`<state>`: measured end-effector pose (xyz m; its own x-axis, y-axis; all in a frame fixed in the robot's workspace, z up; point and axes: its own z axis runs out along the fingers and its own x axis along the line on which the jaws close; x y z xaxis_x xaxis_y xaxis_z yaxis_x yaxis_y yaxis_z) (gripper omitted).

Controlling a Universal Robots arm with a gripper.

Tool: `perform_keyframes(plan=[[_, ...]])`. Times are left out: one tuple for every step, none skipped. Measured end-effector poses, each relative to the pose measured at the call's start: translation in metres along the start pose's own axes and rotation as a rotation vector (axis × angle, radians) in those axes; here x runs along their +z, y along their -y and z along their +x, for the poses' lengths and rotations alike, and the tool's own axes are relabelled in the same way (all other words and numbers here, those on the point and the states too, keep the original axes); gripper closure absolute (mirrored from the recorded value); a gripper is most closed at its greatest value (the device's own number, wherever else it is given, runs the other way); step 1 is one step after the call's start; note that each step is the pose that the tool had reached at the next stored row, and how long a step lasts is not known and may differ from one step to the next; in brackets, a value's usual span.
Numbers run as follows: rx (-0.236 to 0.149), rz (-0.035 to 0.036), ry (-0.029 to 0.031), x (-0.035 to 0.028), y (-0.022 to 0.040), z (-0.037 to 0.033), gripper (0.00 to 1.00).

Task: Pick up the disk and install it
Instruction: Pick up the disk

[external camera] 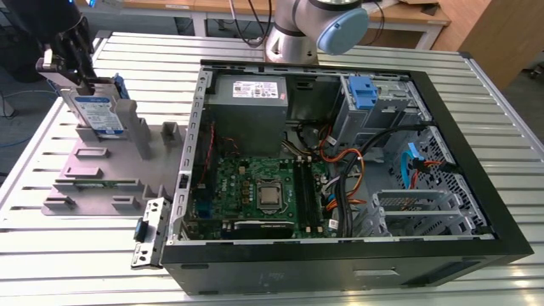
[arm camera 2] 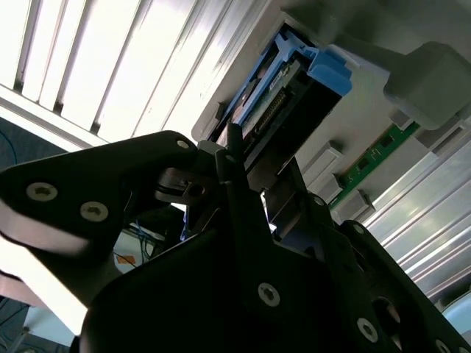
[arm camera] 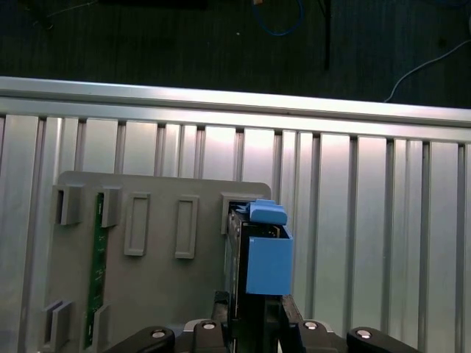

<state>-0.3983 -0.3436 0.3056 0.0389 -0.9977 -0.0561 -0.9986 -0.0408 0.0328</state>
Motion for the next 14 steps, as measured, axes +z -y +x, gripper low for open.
perform_keyframes(plan=[[0.000,-0.0001,0.0000,0.0000,0.0000,0.0000,0.64],[0.000,-0.0002,-0.0001,-0.0001,0.0000,0.0001,0.64],[0.000,-0.0001,-0.0001,0.0000,0.0000,0.0001,0.64],[0.000,-0.0001,-0.0001,0.0000,0.0000,0.0002,0.64],[0.000,-0.0001,-0.0001,0.0000,0.0000,0.0002,0.64],[0.000,-0.0001,-0.0001,0.0000,0.0000,0.0002,0.64],[0.000,-0.0001,0.0000,0.0000,0.0000,0.0003,0.64],[0.000,-0.0001,0.0000,0.0000,0.0000,0.0003,0.65],[0.000,-0.0001,0.0000,0.0000,0.0000,0.0004,0.65],[0.000,0.0000,0.0000,0.0000,0.0000,0.0004,0.65],[0.000,-0.0001,-0.0001,0.0000,0.0000,0.0004,0.65],[0.000,0.0000,0.0000,0.0000,0.0000,0.0005,0.65],[0.000,0.0000,0.0000,0.0000,0.0000,0.0005,0.65],[0.003,0.0002,0.0000,0.0000,0.0000,0.0005,0.65]])
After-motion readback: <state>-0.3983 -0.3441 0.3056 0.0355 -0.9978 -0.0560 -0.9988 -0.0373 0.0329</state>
